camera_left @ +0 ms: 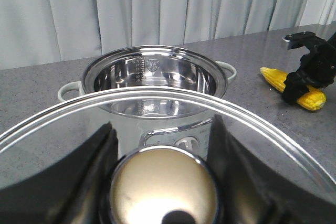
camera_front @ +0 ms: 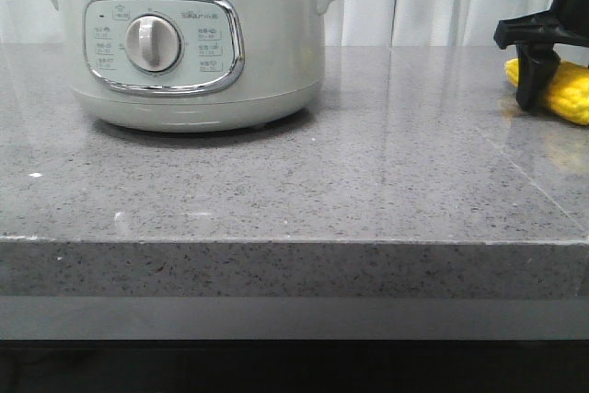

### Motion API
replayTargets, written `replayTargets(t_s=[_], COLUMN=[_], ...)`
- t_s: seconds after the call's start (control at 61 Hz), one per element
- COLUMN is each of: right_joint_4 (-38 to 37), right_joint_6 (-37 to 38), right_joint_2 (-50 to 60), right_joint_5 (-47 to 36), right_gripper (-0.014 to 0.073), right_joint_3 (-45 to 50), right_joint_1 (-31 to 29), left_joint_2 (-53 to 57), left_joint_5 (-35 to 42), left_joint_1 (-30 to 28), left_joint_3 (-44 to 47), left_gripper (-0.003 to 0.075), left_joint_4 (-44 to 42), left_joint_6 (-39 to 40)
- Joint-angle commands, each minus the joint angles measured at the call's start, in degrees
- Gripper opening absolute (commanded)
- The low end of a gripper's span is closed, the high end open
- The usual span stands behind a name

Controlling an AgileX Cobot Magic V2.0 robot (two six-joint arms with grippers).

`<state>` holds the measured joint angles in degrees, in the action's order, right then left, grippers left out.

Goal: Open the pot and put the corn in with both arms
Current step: 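Grasp the yellow corn cob with the right gripper, then carry the corn cob with the right gripper over the open pot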

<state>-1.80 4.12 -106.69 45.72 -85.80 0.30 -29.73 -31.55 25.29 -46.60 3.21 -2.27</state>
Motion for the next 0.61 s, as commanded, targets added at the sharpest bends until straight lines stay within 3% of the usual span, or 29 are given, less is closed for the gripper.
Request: replayTargets(t_s=[0.0,0.328,0.591], right_joint_4=[-0.94,0.32,9.77], right_joint_6=[-0.57,-0.86,-8.41], right_joint_2=[2.56,8.4,17.12], right_joint_5=[-1.05,1.35,5.0], right_gripper=[0.0363,0.0349,0.0349], right_joint_3=[-1.71,-1.59,-1.46], right_joint_1=[-0.25,-0.03,2.67], left_joint_2=[0.04,0.04,0.04], left_joint_5=[8.39,8.39,8.39], left_joint_1=[-0.03,-0.03,-0.03], left_joint_3=[-2.05,-2.05,-2.05], left_gripper=[0.024,0.024,0.024], left_joint_4=[0.42,0.42,0.42], left_joint_6=[0.04,0.04,0.04])
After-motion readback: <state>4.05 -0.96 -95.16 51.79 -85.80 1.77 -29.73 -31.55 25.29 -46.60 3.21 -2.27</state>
